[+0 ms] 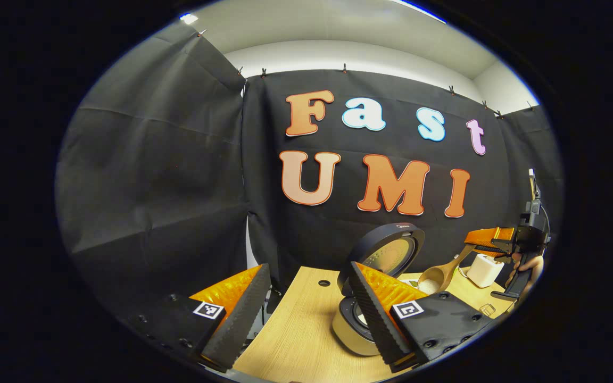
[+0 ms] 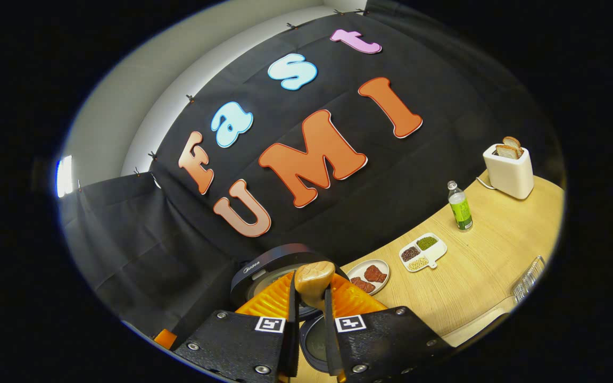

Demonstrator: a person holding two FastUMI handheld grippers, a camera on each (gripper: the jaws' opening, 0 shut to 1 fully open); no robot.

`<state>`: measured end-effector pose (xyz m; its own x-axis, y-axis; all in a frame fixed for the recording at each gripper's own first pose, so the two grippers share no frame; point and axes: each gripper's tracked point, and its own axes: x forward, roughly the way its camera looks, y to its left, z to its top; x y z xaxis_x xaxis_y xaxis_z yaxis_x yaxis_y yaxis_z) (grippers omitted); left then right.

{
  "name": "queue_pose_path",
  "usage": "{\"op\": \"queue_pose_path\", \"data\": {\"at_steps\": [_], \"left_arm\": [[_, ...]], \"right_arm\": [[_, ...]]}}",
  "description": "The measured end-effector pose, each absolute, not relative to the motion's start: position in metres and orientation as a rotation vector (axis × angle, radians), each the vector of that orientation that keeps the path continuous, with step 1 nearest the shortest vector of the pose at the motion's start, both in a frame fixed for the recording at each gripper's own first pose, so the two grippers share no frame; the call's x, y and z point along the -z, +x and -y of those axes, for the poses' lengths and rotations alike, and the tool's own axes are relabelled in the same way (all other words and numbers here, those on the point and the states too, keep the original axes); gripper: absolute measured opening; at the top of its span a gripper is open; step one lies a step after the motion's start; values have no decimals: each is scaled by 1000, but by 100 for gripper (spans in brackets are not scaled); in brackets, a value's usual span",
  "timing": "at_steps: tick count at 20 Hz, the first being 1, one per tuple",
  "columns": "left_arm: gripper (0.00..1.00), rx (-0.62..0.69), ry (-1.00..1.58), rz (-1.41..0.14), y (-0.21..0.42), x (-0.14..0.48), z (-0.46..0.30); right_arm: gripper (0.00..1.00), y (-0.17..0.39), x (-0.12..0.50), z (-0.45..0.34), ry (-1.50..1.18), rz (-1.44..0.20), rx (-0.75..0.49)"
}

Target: Close the left gripper, press the button to open the rice cooker; take a wooden spoon from the chopstick holder with the right hand, scoop a spoonful of rice and pour it into the rice cooker, then put the wooden spoon back into the chopstick holder.

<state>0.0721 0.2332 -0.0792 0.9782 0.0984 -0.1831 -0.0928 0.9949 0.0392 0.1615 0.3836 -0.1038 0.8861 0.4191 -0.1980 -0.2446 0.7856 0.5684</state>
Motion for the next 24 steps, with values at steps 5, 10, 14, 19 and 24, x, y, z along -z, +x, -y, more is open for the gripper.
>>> {"op": "queue_pose_path", "data": {"at_steps": [5,10,14,19,24], "left_arm": [[97,-94,29,-184,76,79,-233],[97,-90,28,-190,78,83,-232],[97,-92,32,-185,79,80,-234],[97,-96,33,-189,80,81,-235],[97,-103,27,-188,82,82,-235]], "right_arm": [[20,162,97,-392,532,-309,-388],[20,162,94,-400,480,-293,-410],[20,163,93,-407,450,-286,-429],[20,163,95,-415,410,-291,-452],[20,159,94,-428,303,-267,-493]]}}
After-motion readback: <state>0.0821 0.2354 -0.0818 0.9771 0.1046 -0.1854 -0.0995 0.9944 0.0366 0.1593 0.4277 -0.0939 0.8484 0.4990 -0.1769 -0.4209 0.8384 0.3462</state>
